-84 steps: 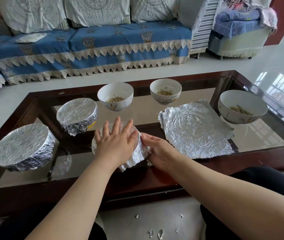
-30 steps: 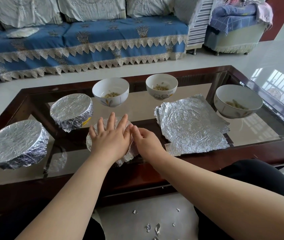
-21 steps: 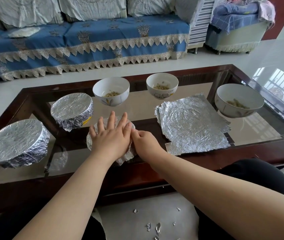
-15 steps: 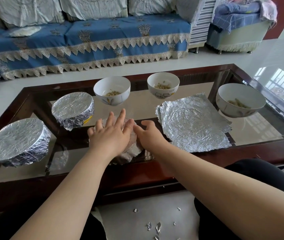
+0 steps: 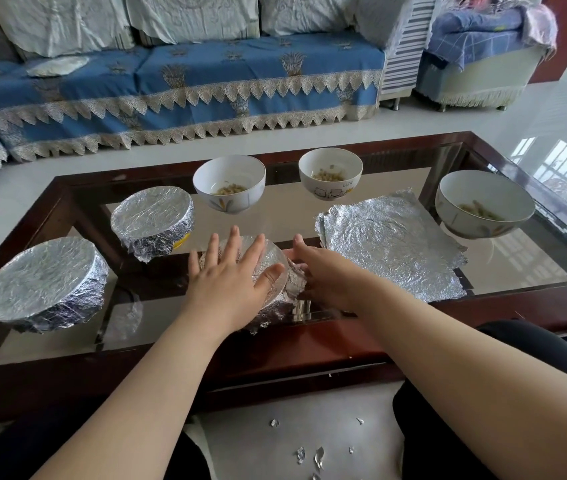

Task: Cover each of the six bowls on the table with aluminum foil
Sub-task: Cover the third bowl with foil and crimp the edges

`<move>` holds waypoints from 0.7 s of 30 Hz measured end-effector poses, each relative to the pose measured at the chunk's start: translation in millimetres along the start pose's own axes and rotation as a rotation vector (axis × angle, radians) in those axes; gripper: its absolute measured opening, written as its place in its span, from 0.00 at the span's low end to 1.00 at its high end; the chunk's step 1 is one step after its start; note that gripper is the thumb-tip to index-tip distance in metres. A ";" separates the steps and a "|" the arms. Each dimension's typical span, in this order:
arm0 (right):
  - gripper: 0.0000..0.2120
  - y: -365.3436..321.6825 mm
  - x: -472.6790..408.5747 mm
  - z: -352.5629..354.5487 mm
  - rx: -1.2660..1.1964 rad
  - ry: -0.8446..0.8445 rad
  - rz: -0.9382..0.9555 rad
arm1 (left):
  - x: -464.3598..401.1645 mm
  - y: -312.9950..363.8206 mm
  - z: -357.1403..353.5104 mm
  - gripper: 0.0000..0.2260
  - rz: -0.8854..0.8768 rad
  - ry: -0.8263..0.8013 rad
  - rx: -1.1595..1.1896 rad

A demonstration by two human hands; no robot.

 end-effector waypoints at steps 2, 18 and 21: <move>0.25 3.2 1.8 2.5 -0.090 -0.108 -0.066 | -0.6 -0.5 -1.8 0.36 0.001 -0.006 0.019; 0.16 15.8 5.1 -7.0 0.031 0.186 0.248 | -0.6 0.1 -4.2 0.34 0.037 0.005 0.016; 0.15 20.2 1.5 -9.0 -0.005 0.219 0.275 | -0.9 -0.3 -4.8 0.35 0.049 0.018 0.020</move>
Point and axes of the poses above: each hand's wrist, its own x-axis away from the middle knuckle, its own z-axis out of the back of the hand, y = z × x, the point moved 4 cm from there along -x, towards the middle knuckle, and after that the axes turned 7 degrees about -z, right-handed, at the moved point
